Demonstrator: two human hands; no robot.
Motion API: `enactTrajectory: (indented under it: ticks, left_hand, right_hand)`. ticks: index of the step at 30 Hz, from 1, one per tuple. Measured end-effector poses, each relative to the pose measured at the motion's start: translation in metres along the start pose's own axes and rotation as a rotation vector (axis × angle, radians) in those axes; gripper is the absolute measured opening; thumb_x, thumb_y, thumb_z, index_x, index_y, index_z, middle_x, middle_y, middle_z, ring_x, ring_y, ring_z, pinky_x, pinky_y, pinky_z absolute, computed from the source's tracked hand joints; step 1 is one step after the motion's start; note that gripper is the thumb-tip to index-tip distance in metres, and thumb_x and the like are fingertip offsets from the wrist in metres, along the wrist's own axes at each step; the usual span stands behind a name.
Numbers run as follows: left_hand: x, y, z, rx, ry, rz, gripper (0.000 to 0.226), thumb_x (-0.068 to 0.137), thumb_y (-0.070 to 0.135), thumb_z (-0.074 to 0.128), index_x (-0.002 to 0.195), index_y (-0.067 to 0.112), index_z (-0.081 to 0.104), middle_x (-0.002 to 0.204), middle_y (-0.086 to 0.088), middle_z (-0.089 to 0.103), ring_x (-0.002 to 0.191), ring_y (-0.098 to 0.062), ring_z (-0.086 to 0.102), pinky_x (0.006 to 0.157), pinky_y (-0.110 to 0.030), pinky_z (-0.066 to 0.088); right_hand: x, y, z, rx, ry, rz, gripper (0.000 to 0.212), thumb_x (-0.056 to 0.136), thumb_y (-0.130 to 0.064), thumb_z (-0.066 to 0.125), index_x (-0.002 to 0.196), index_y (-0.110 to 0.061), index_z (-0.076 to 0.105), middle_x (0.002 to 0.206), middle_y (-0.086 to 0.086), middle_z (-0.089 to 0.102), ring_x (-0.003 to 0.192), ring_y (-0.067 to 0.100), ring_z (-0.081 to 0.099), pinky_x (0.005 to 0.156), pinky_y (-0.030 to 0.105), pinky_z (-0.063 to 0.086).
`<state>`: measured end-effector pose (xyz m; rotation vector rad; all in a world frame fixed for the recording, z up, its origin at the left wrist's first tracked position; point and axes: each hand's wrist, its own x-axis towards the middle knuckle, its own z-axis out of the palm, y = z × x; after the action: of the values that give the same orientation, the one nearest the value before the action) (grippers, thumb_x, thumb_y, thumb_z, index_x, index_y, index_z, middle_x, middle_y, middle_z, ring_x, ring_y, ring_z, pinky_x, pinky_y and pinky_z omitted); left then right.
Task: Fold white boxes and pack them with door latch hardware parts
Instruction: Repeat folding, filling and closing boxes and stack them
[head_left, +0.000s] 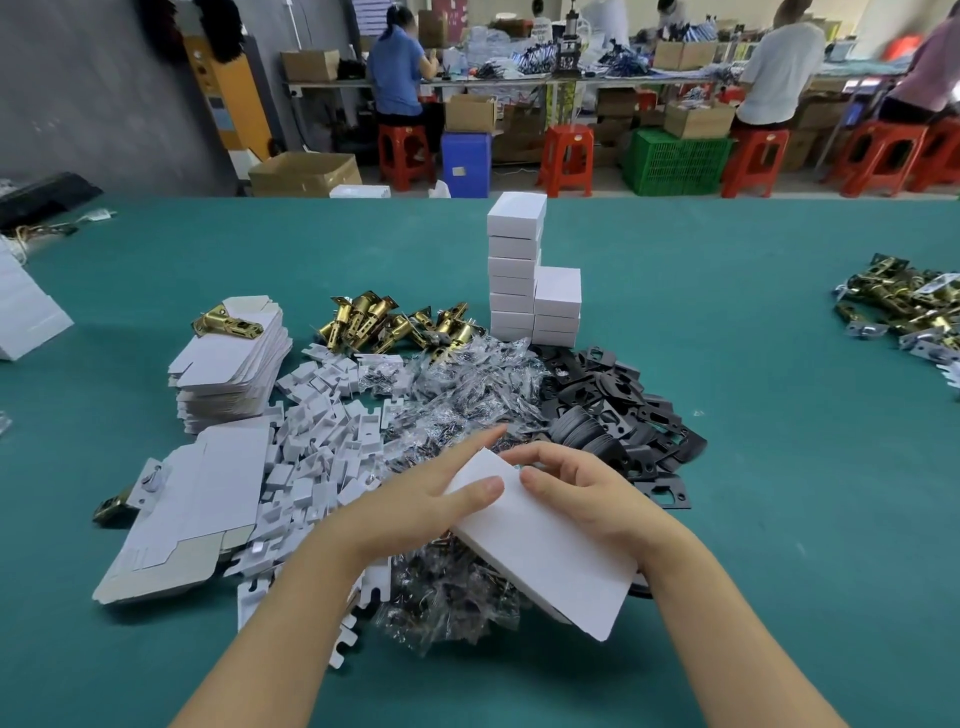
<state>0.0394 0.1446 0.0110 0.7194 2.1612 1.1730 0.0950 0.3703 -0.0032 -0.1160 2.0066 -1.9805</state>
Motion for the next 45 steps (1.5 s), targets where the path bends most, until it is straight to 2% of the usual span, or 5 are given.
enactTrajectory:
  ticks: [7,12,22,31,45]
  left_hand:
    - [0.008,-0.002,0.006,-0.268,0.233,0.006,0.036,0.094,0.055,0.04,0.128,0.059,0.05,0.098,0.002,0.055,0.084,-0.015,0.055,0.067,-0.018,0.05]
    - [0.011,-0.008,0.01,-0.407,0.288,0.011,0.044,0.092,0.049,0.039,0.13,0.054,0.059,0.1,-0.004,0.058,0.087,-0.018,0.052,0.07,-0.023,0.048]
    - [0.01,-0.006,0.009,-0.377,0.291,0.017,0.046,0.09,0.038,0.039,0.121,0.057,0.067,0.058,0.025,0.047,0.054,0.005,0.042,0.052,-0.01,0.038]
    - [0.009,-0.003,0.008,-0.358,0.222,-0.004,0.049,0.088,0.048,0.034,0.128,0.061,0.059,0.114,0.005,0.06,0.093,-0.018,0.046,0.082,-0.033,0.037]
    - [0.006,-0.008,0.01,-0.694,0.134,0.086,0.046,0.095,0.046,0.04,0.135,0.043,0.062,0.12,-0.015,0.051,0.104,-0.03,0.046,0.094,-0.047,0.042]
  right_hand:
    - [0.007,-0.001,-0.002,0.108,0.156,-0.04,0.027,0.092,-0.041,0.064,0.117,-0.034,0.072,0.116,0.016,0.071,0.09,0.027,0.072,0.076,0.043,0.059]
    - [0.005,-0.005,-0.001,0.11,0.128,-0.073,0.029,0.094,-0.039,0.063,0.121,-0.03,0.071,0.113,0.012,0.073,0.09,0.025,0.072,0.072,0.035,0.06]
    - [0.003,-0.005,-0.002,0.016,0.127,-0.09,0.026,0.095,-0.042,0.063,0.119,-0.039,0.072,0.11,0.005,0.076,0.087,0.023,0.074,0.068,0.032,0.059]
    - [0.004,-0.009,-0.001,-0.08,0.136,-0.114,0.026,0.094,-0.042,0.063,0.119,-0.041,0.07,0.112,0.0,0.077,0.093,0.025,0.075,0.073,0.036,0.061]
    - [0.003,-0.004,-0.002,0.063,0.091,-0.067,0.031,0.092,-0.045,0.066,0.122,-0.037,0.072,0.109,0.001,0.076,0.086,0.018,0.074,0.066,0.029,0.058]
